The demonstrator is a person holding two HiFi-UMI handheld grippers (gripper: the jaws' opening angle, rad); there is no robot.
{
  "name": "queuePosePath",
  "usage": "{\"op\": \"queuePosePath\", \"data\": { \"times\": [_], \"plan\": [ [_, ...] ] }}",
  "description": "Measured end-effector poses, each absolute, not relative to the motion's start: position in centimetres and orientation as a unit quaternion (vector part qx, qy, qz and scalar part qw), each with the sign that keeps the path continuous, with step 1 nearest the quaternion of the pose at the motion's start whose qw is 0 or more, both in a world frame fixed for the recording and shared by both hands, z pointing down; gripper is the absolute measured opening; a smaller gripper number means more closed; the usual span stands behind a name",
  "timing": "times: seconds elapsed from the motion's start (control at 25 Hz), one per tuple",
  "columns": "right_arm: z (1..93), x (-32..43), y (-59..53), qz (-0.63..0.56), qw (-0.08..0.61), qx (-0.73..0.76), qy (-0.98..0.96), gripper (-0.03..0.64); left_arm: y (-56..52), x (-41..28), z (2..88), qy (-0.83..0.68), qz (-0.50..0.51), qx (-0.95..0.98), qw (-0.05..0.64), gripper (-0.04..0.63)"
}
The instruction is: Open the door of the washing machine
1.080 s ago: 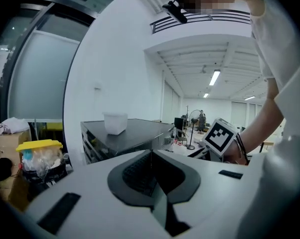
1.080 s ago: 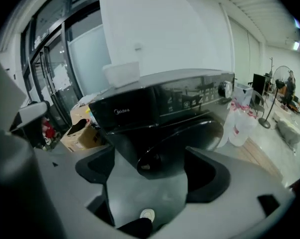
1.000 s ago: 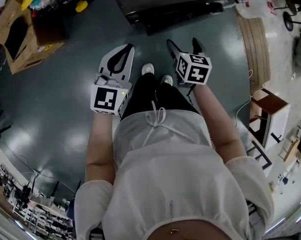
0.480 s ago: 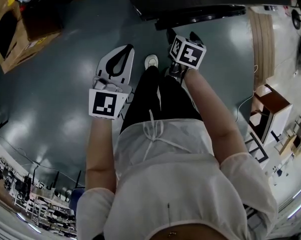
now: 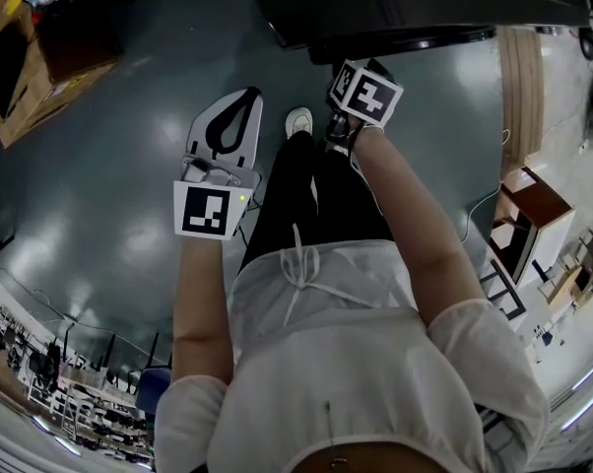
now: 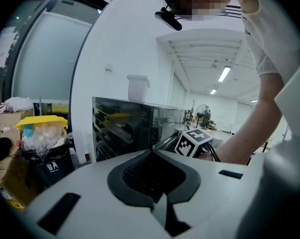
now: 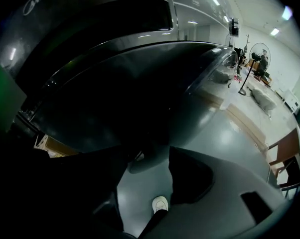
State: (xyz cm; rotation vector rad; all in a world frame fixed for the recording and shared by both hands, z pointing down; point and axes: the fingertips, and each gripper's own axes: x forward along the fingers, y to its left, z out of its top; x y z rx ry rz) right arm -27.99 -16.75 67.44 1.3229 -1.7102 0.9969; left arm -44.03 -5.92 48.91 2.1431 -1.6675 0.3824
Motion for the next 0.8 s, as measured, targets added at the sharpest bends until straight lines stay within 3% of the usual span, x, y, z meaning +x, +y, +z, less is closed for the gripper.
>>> {"op": "queuePosePath", "data": {
  "times": [0.16,0.8],
  "plan": [
    [67.6,-28.4,-16.4,0.405,0.352,0.525,-0.661,0.219,-6.1,-43.8,49.1,-0.594,0.14,0.768,0.195,0.023],
    [68.0,-25.9,-13.6,0.445,0.345,0.514,-0.648,0.176,-5.4,-41.3,50.2,-0.577,0.149,0.778,0.199,0.023]
  ]
}}
